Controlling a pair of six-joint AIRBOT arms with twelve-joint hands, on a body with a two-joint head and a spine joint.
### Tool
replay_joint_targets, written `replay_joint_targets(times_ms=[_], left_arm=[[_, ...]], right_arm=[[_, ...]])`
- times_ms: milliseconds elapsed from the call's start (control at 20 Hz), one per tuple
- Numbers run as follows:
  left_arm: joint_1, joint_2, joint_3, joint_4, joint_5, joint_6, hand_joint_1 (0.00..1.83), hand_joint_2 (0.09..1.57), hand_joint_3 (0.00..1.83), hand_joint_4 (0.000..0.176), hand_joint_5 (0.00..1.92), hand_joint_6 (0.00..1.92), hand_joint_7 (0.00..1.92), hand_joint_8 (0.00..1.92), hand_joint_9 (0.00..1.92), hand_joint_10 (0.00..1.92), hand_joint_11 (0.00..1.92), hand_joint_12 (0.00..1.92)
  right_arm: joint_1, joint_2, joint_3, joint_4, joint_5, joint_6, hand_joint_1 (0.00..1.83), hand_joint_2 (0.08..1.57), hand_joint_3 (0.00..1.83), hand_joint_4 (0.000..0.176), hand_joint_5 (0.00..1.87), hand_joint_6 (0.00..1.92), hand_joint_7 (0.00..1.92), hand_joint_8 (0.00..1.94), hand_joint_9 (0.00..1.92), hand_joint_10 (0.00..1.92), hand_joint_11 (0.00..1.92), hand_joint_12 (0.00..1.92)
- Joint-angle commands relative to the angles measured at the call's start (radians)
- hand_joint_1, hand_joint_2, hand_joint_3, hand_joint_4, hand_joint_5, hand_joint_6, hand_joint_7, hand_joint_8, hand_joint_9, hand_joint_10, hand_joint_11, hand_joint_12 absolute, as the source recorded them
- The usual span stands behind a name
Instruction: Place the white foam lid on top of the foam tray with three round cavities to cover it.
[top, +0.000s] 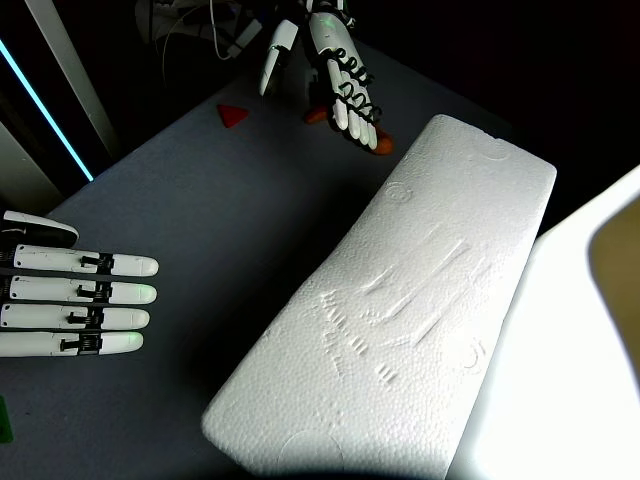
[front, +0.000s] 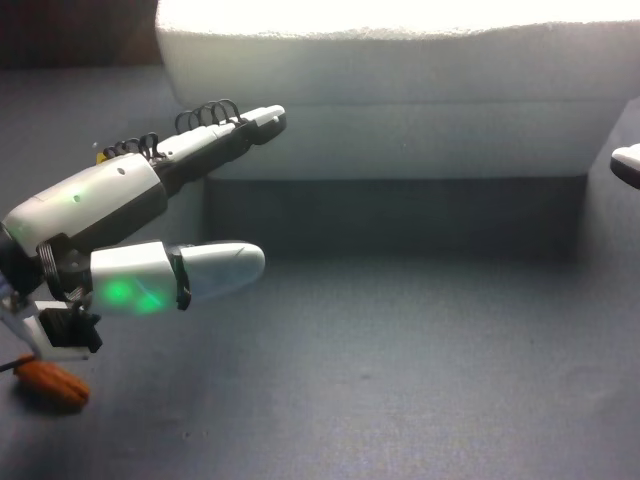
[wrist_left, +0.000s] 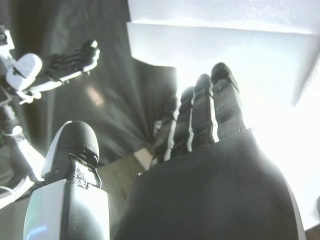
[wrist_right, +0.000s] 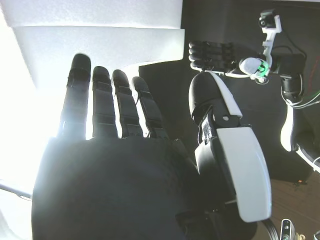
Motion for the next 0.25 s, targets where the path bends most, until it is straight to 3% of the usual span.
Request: replay_joint_targets(times_ms=[0, 100, 200], left_arm=[[-0.007, -0.001, 0.005, -0.024, -0.124, -0.008, 0.38, 1.26, 0.01, 0.015, 0.01, 0.0, 0.0, 0.0, 0.0, 0.0, 0.0, 0.0], [-0.006, 0.003, 0.002, -0.024, -0.135, -0.008, 0.38, 1.27, 0.01, 0.022, 0.0, 0.0, 0.0, 0.0, 0.0, 0.0, 0.0, 0.0], [-0.009, 0.016, -0.008, -0.024, -0.152, -0.001, 0.38, 1.27, 0.01, 0.022, 0.0, 0.0, 0.0, 0.0, 0.0, 0.0, 0.0, 0.0]], right_arm=[[0.01, 0.004, 0.002, 0.011, 0.125, 0.007, 0.31, 1.44, 0.0, 0.0, 0.0, 0.0, 0.0, 0.0, 0.0, 0.0, 0.0, 0.65], [0.006, 0.01, -0.002, 0.017, 0.145, 0.007, 0.33, 1.42, 0.0, 0.0, 0.0, 0.0, 0.0, 0.0, 0.02, 0.01, 0.0, 0.9], [0.003, 0.023, -0.011, 0.017, 0.172, 0.006, 0.33, 1.42, 0.0, 0.0, 0.0, 0.0, 0.0, 0.0, 0.02, 0.01, 0.0, 0.99]])
